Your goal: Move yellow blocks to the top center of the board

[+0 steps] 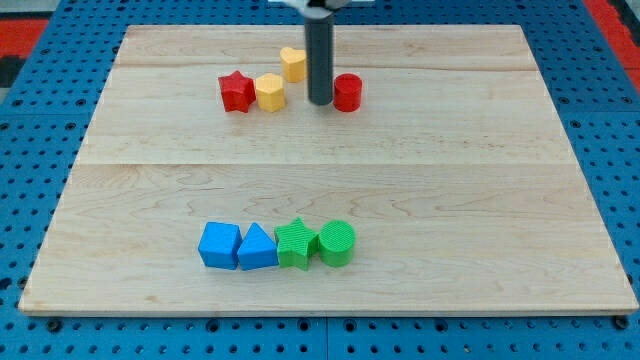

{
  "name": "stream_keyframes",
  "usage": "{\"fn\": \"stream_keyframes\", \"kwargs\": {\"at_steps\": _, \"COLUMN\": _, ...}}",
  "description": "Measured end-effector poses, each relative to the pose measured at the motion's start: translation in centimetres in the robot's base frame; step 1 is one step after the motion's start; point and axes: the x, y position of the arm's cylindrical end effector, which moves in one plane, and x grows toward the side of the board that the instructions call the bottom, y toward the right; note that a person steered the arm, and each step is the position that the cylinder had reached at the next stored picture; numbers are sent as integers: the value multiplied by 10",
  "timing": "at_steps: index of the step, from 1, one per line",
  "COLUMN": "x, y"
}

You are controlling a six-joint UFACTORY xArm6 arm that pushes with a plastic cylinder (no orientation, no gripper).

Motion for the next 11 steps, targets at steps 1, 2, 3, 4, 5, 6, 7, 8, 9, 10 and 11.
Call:
{"fn": "stream_keyframes", "kwargs": {"at_steps": 1, "x": 25, "y": -2}}
{"fn": "stream_keyframes", "kwargs": {"at_steps": 2, "x": 25, "y": -36}}
{"fn": "stream_keyframes", "kwargs": {"at_steps": 3, "x": 64, "y": -68}}
{"fn": "stream_keyframes", "kwargs": {"at_steps": 4, "x": 68, "y": -95}}
{"fn": "stream_keyframes", "kwargs": {"at_steps": 5, "x": 18, "y": -112}}
{"fn": "stream_keyframes", "kwargs": {"at_steps": 6, "x": -10, "y": -113}}
{"fn": "stream_keyframes", "kwargs": {"at_steps": 7, "x": 14, "y": -112}}
{"fn": "stream_keyframes", "kwargs": {"at_steps": 8, "x": -3, "y": -104}}
{"fn": "stream_keyframes", "kwargs": {"at_steps": 9, "x": -47, "y": -45}}
{"fn": "stream_keyframes", "kwargs": {"at_steps": 10, "x": -70, "y": -28}}
{"fn": "stream_keyframes", "kwargs": {"at_steps": 11, "x": -64, "y": -74}}
